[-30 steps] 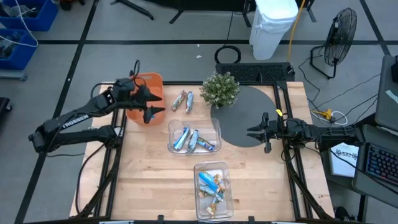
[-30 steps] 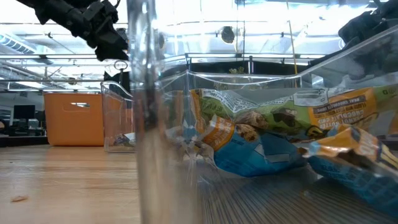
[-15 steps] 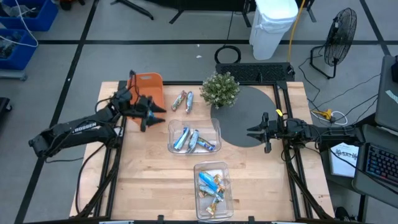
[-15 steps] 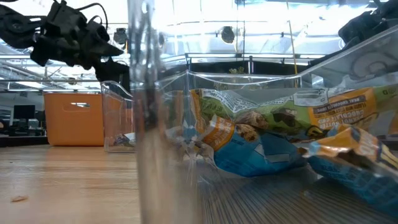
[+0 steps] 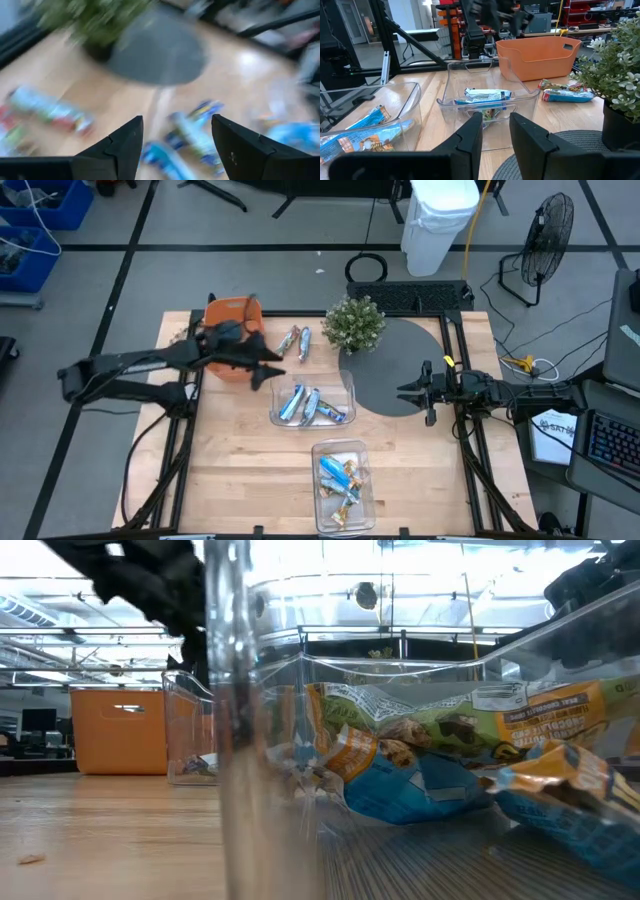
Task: Pick and place Granola Bars by type
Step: Put the red granola bar into the orange bin
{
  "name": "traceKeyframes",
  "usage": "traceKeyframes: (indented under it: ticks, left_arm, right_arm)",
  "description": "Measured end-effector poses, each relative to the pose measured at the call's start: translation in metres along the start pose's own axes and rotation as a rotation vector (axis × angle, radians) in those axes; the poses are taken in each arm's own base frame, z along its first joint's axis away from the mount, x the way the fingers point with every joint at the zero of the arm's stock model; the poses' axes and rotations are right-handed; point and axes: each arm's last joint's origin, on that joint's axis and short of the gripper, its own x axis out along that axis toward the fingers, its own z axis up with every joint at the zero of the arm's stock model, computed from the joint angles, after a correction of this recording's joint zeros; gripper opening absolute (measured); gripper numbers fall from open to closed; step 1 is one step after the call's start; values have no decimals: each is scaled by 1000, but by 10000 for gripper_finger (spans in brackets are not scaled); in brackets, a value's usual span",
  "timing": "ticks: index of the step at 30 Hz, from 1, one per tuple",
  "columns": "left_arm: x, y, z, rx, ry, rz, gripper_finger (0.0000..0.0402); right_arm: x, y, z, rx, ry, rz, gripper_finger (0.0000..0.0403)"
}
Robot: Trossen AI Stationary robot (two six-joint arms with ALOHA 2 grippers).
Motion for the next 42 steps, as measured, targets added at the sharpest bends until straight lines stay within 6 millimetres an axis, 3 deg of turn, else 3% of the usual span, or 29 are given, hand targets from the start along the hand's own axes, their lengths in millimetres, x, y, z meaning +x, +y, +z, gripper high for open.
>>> traceKeyframes:
  ticks: [8,16,27,34,42]
  left_arm:
    - [63,30,24,-79,358,330,209]
    - [109,55,30,-57,502,549,194]
    - [118,82,11,-120,612,797,214]
    - [116,88,9,-173,623,808,214]
    - [130,95,-6,-223,674,770,214]
  right_arm:
    - [0,0,0,0,0,0,89]
    - [0,0,0,0,0,0,89]
    - [0,0,0,0,0,0,89]
    - [0,0,0,0,0,0,89]
    - [0,0,0,0,0,0,89]
